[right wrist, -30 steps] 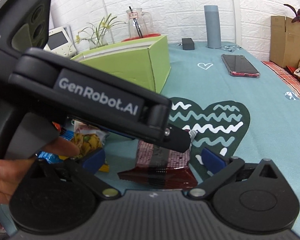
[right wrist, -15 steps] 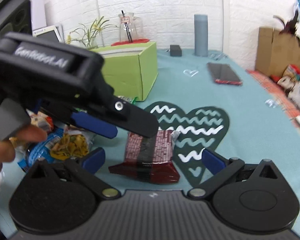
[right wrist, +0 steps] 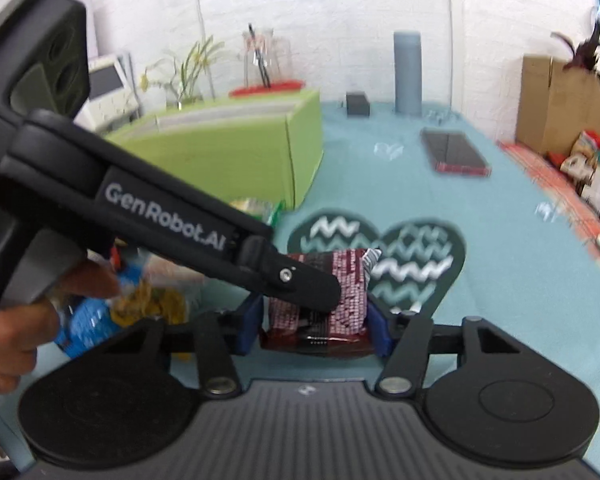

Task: Organize snacks
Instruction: 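Close the left gripper on the dark red chocolate packet and lift it, then carry the dark red packet over the green box and open the left gripper, then reach the left gripper to the clear biscuit packet and close on it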

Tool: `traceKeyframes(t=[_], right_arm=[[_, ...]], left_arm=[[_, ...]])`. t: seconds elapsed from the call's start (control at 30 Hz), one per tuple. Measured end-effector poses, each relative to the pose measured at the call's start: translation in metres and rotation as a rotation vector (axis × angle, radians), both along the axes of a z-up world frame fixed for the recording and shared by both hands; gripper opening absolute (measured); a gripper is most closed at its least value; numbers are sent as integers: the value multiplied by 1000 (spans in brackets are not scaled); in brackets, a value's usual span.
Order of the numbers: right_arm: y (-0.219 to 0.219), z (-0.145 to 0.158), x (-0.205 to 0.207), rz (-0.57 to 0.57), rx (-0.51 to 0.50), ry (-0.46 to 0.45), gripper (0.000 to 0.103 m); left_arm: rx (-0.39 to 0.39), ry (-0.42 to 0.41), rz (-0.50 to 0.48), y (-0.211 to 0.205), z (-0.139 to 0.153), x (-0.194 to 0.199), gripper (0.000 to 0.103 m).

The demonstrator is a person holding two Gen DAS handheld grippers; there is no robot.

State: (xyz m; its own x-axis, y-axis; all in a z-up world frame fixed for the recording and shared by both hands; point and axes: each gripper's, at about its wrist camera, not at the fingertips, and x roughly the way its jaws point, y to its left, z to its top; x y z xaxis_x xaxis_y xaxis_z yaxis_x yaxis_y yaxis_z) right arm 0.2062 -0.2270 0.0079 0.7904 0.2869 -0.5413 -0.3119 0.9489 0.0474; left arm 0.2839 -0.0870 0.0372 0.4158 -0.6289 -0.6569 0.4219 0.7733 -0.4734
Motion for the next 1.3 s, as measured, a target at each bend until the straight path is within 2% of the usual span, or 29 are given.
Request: traceKeyframes(t=[0.07, 0.2, 0.37, 0.43, 0.6, 0.67, 0.77, 0.8, 0.9, 0.93, 1.0, 1.07, 1.13, 1.17, 1.3], right_arm=[[7, 15, 4, 13, -25, -58, 61], [26, 49, 45, 79, -41, -166, 62], [61, 68, 112, 182, -39, -202, 63], [76, 66, 135, 217, -41, -186, 64], [108, 42, 182, 278, -38, -98, 65], [118, 33, 197, 295, -45, -63, 65], [125, 26, 207, 308, -60, -32, 72], [126, 26, 207, 304, -68, -37, 78], [117, 30, 194, 286, -40, -59, 80], [113, 37, 186, 278, -33, -80, 80], [101, 53, 157, 259, -15, -144, 96], [91, 64, 131, 255, -7, -193, 98], [81, 69, 100, 245, -12, -216, 98], [78, 68, 87, 238, -16, -220, 101], [66, 48, 36, 212, -14, -160, 101]], left_arm=[[-14, -41, 24, 7, 21, 6, 14], [-6, -156, 91, 28, 62, 32, 15], [55, -227, 206, 62, 86, 78, 15], [69, -216, 240, 76, 82, 97, 16], [78, -131, 295, 108, 50, 139, 19], [82, -106, 294, 115, 37, 147, 29], [103, -79, 286, 119, 24, 148, 38], [94, -75, 289, 121, 23, 146, 41], [22, -94, 292, 132, 33, 130, 45], [7, -110, 294, 135, 40, 122, 50], [-3, -161, 306, 139, 54, 101, 61], [2, -217, 320, 141, 67, 75, 66], [-3, -245, 329, 144, 70, 49, 68], [-8, -253, 332, 145, 69, 36, 73], [14, -246, 393, 149, 49, -20, 76]])
